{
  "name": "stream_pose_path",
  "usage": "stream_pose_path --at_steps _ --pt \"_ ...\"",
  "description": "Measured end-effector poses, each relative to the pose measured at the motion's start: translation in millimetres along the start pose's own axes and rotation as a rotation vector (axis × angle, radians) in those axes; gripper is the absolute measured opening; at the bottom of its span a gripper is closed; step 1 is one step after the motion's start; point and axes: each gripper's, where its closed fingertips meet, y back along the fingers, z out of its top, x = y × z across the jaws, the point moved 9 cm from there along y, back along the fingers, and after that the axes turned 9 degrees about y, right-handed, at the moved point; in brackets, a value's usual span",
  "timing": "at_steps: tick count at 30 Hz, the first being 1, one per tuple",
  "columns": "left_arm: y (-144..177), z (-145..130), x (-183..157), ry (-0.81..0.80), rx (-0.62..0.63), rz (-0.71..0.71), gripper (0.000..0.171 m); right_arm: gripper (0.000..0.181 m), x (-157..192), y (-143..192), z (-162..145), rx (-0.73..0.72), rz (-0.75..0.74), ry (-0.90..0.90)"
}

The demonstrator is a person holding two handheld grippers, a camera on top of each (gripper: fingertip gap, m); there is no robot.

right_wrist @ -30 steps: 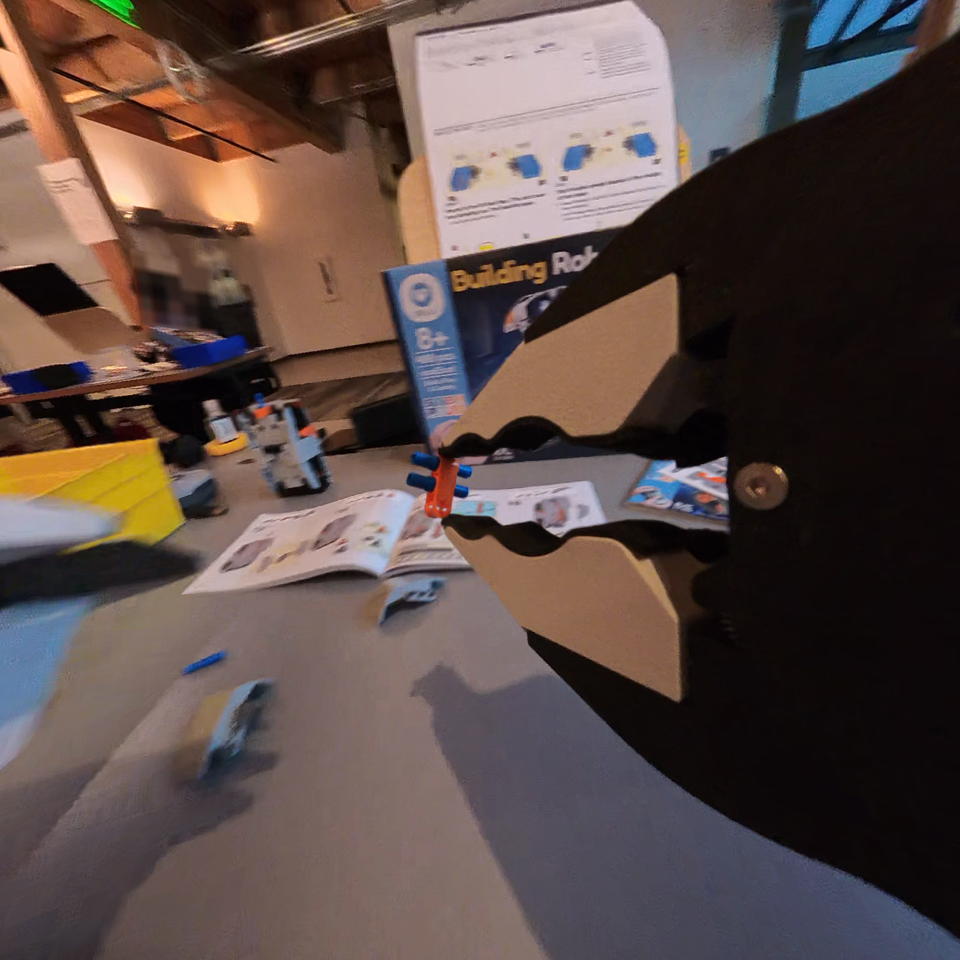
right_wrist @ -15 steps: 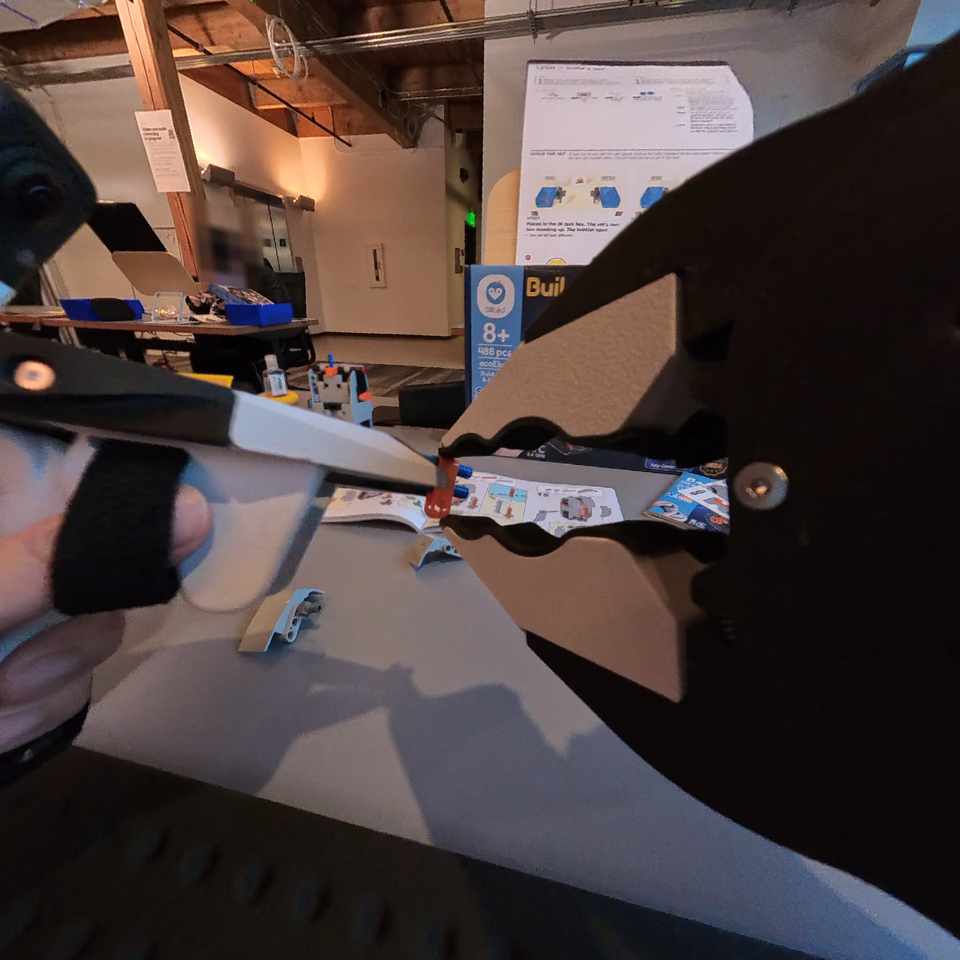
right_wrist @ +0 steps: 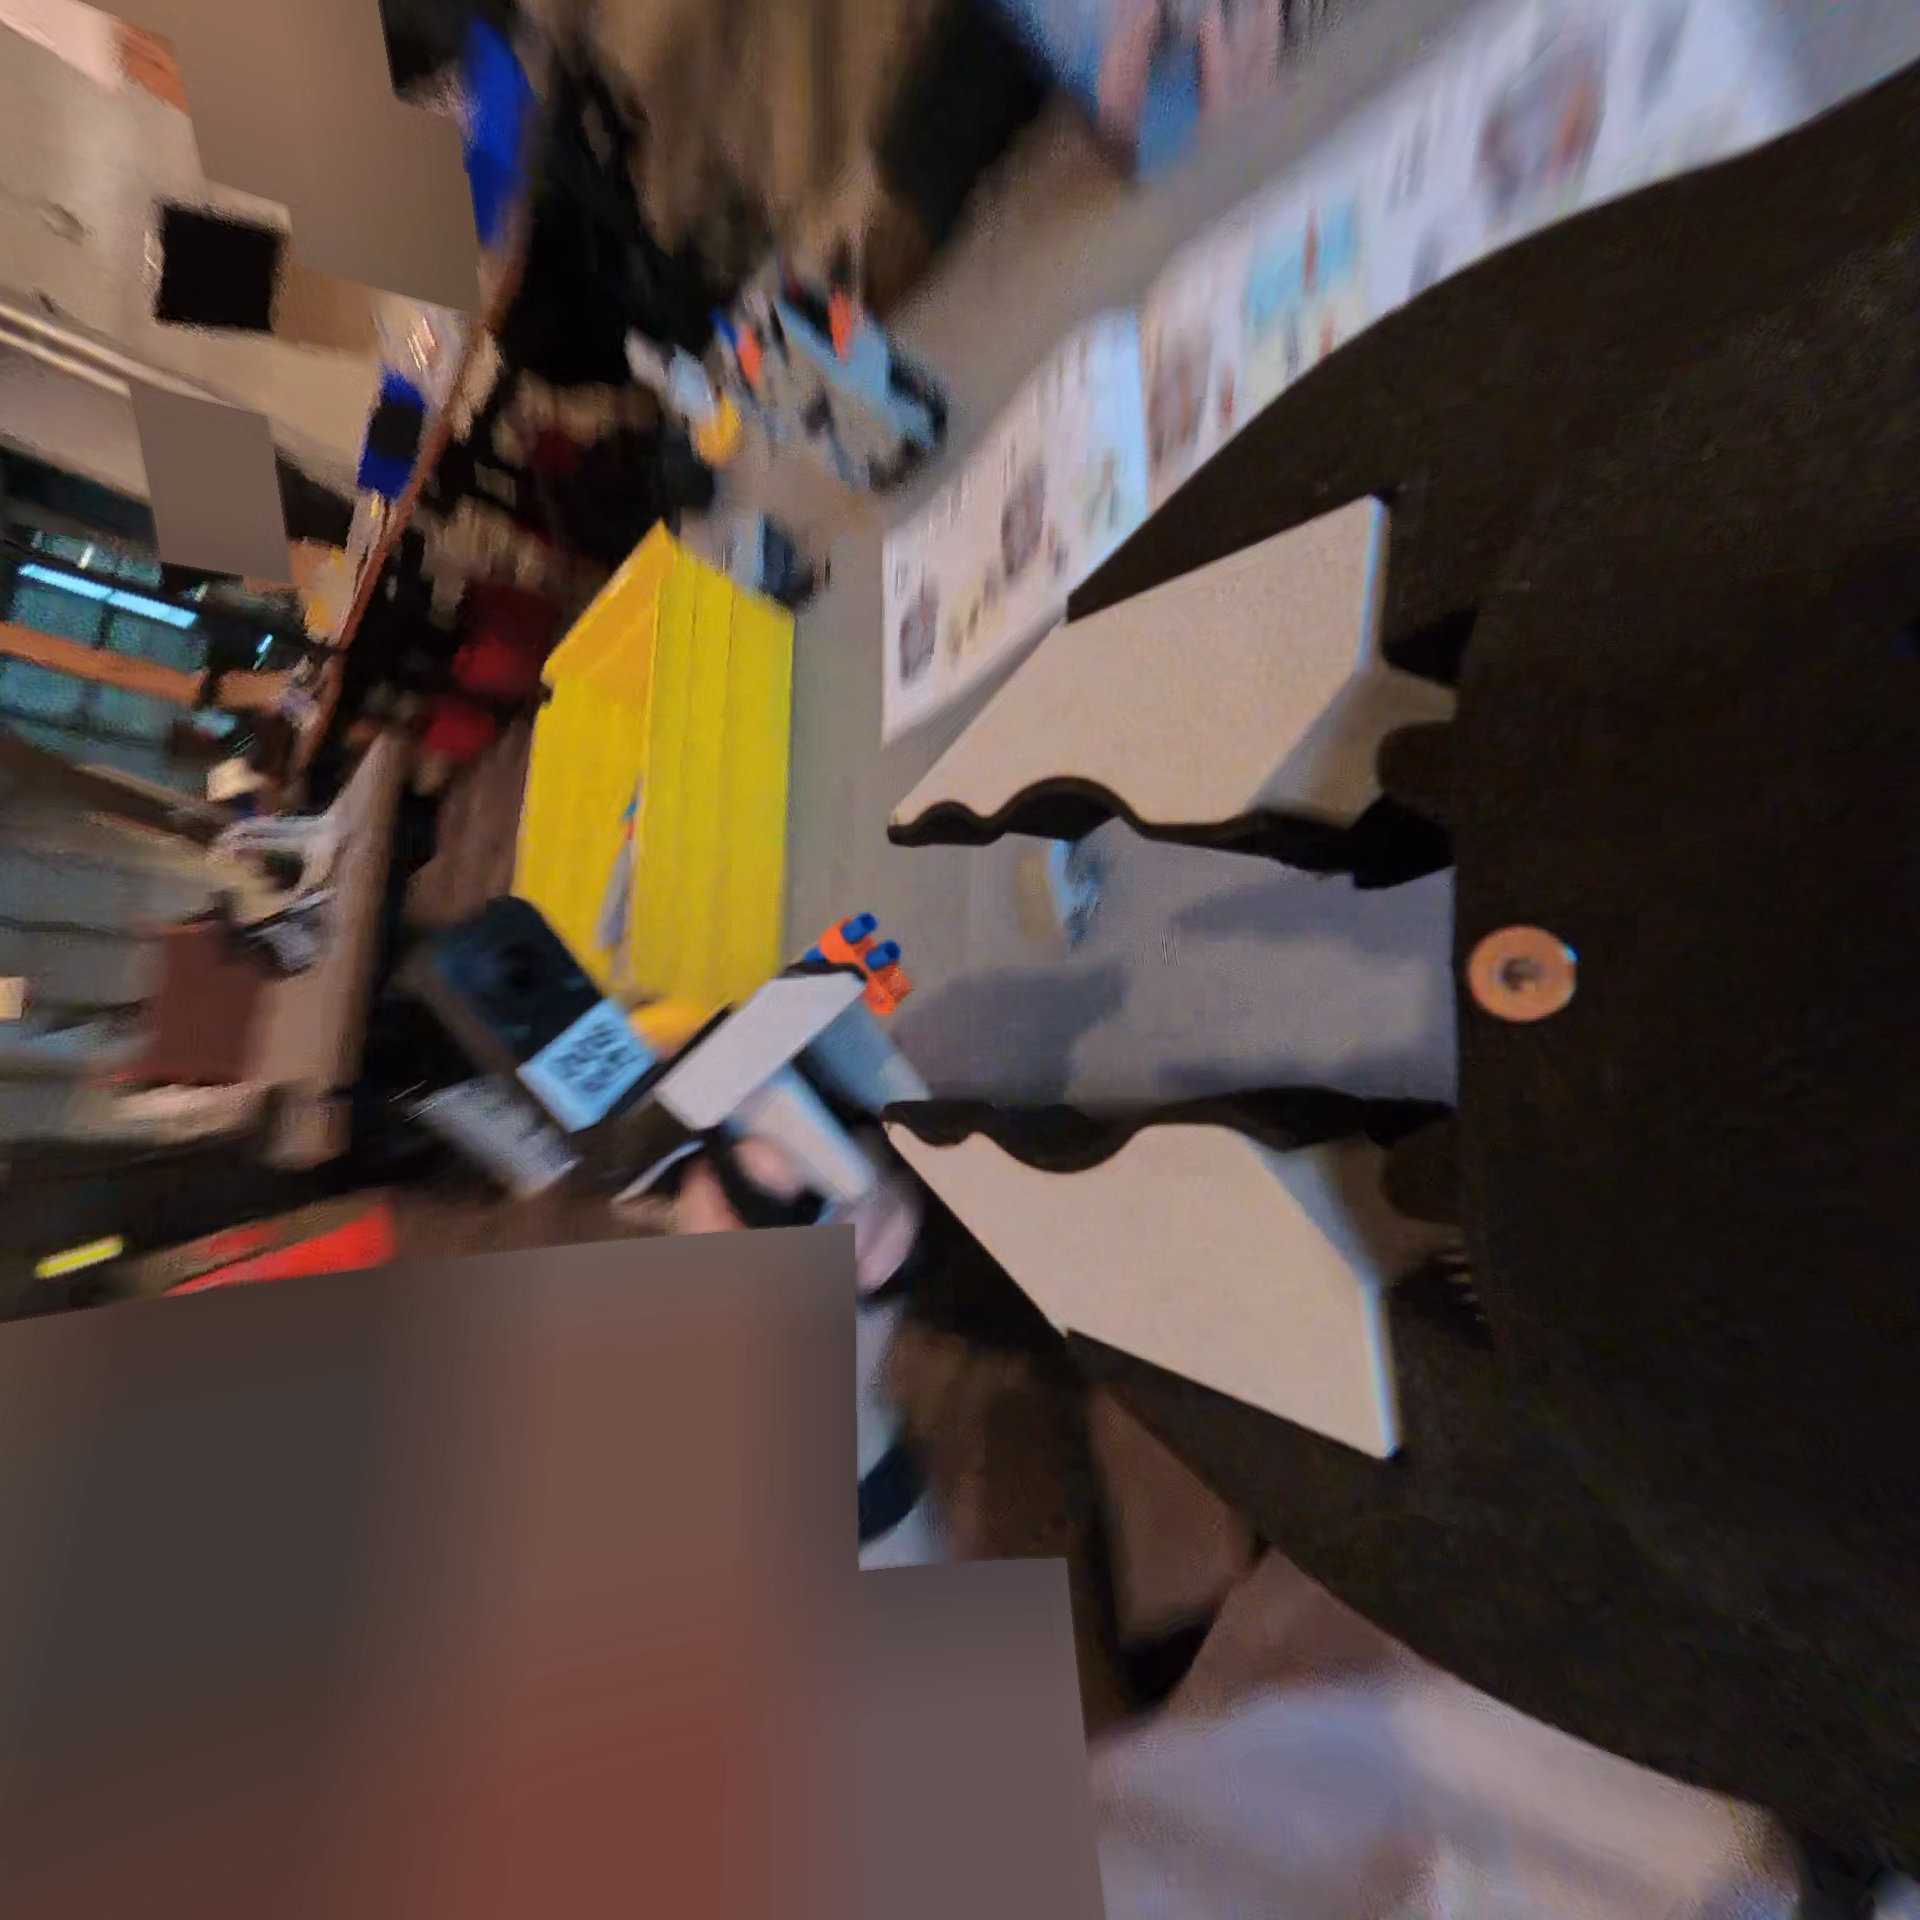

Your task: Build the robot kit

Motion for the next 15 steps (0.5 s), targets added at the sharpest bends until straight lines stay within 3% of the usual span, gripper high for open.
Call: stream_pose_path --at_steps 3,6,15 --pt "2.5 0.6 -6.8 -0.041 0.016 0.008 0.005 0.035 -18.2 -5.1 -13.0 -0.132 0.222 -0.505" --pt "0.9 0.1 -12.0 -0.065 0.040 0.023 0.005 0.032 -23.3 -18.4 -23.3 -0.199 0.426 -0.813" --pt "2.4 -7.5 -7.4 -0.025 0.057 0.062 0.005 0.008 -21.2 -41.2 -40.4 -0.160 0.493 -0.988"
